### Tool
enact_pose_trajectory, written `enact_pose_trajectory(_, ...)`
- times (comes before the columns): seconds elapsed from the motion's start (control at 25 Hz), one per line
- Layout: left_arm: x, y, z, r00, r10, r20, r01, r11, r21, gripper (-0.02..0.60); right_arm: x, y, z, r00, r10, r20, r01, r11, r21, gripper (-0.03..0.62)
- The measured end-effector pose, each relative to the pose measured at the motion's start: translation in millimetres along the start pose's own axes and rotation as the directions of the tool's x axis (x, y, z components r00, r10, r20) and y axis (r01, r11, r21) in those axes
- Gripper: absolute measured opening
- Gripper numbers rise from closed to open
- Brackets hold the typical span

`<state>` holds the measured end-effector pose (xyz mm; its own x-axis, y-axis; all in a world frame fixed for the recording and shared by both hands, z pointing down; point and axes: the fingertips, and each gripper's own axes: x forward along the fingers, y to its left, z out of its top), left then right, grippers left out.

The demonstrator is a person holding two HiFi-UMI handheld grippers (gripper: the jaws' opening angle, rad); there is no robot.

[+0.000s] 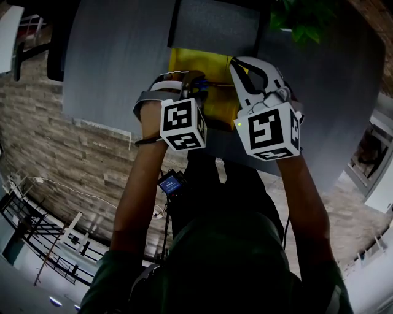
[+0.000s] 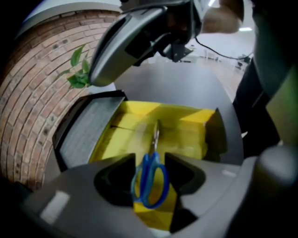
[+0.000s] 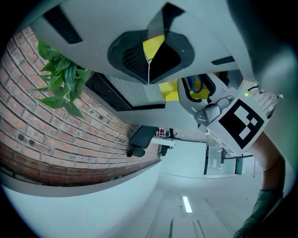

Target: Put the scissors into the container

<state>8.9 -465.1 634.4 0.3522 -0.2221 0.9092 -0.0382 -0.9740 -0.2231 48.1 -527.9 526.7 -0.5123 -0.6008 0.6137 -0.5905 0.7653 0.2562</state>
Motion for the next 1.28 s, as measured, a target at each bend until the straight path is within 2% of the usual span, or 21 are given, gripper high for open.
enact_pose_trajectory(0.16, -16, -7, 10, 0.999, -0.045, 0.017, 0.044, 0.998, 0.034, 0.215, -2, 1, 5, 1.000, 0.003, 0.005, -0.003, 1.000, -0.004, 0.008)
enact_pose_trajectory(0.28, -31, -5, 16, 0.999, -0.043, 0.027, 0.041, 0.998, 0.047, 0.216, -7, 1, 9, 1.000, -0.006, 0.002, 0.006, 1.000, -0.006, 0.008)
enact_pose_trajectory(0.48, -58, 20, 28, 0.995, 0.059, 0.084, -0.059, 0.998, 0.005, 0.211, -18, 2, 28, 1.000, -0.008, 0.027, 0.009, 0.999, -0.033, 0.008)
enact_pose_trajectory(0.56, -74, 32, 35, 0.987, 0.116, 0.112, -0.116, 0.993, -0.007, 0.177, -24, 0, 38, 0.999, -0.008, 0.038, 0.010, 0.998, -0.054, 0.008)
enact_pose_trajectory(0.72, -117, 55, 52, 0.954, 0.239, 0.179, -0.238, 0.971, -0.029, 0.045, -42, -3, 60, 0.998, -0.012, 0.062, 0.017, 0.996, -0.090, 0.006)
enact_pose_trajectory(0.8, -138, 63, 59, 0.932, 0.295, 0.209, -0.292, 0.955, -0.047, 0.004, -53, -5, 72, 0.997, -0.020, 0.076, 0.028, 0.994, -0.104, 0.006)
enact_pose_trajectory(1.08, -205, 81, 73, 0.851, 0.459, 0.255, -0.456, 0.887, -0.072, 0.003, -92, -9, 113, 0.988, -0.048, 0.148, 0.070, 0.987, -0.143, 0.006)
enact_pose_trajectory(1.16, -219, 82, 75, 0.836, 0.487, 0.254, -0.484, 0.872, -0.076, 0.003, -102, -8, 123, 0.985, -0.052, 0.167, 0.079, 0.985, -0.156, 0.006)
enact_pose_trajectory(1.28, -232, 79, 77, 0.824, 0.507, 0.252, -0.507, 0.859, -0.068, 0.003, -117, -5, 136, 0.980, -0.053, 0.190, 0.087, 0.980, -0.176, 0.006)
